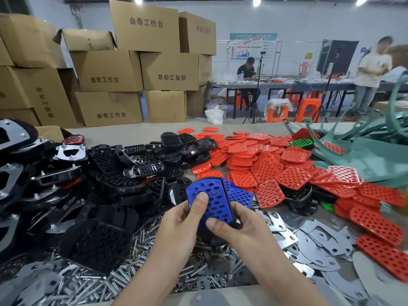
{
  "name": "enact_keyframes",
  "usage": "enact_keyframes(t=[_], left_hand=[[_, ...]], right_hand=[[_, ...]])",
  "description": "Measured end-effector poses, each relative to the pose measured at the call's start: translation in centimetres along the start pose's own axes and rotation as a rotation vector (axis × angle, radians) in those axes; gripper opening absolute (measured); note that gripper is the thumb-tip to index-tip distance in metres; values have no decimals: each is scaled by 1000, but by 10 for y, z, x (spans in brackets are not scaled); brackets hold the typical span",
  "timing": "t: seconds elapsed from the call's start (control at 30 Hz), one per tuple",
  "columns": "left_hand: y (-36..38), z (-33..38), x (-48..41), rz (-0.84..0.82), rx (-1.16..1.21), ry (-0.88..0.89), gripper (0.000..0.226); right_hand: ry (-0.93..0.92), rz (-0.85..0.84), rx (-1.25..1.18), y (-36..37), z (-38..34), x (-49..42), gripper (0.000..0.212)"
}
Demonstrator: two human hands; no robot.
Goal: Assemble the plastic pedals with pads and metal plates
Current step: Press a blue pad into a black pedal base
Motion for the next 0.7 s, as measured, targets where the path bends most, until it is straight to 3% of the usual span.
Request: enact_keyframes(t=[0.33,0.43,0.57,0.7], left_hand=[[-7,-4,-2,73,107,-42,44],[-8,-7,-2,88,103,-63,47],[-7,-11,-4,87,141,-108,49],[-12,-7,-4,122,151,-60,45]], right_hand=[[45,-39,-3,13,6,4,17],[20,-10,-69,13,3,3,32],[-19,33,-40,6,0,0,20],[-50,13,-8,7,-2,0,30]])
Point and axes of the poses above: each hand's wrist, its own x-axis away from the middle knuckle, its own y-axis out of the palm, z = x × y, the point moved 9 cm from there along -x, towards the middle knuckle, and after that the axes turned 2 degrees about z, right-handed, at the moved point
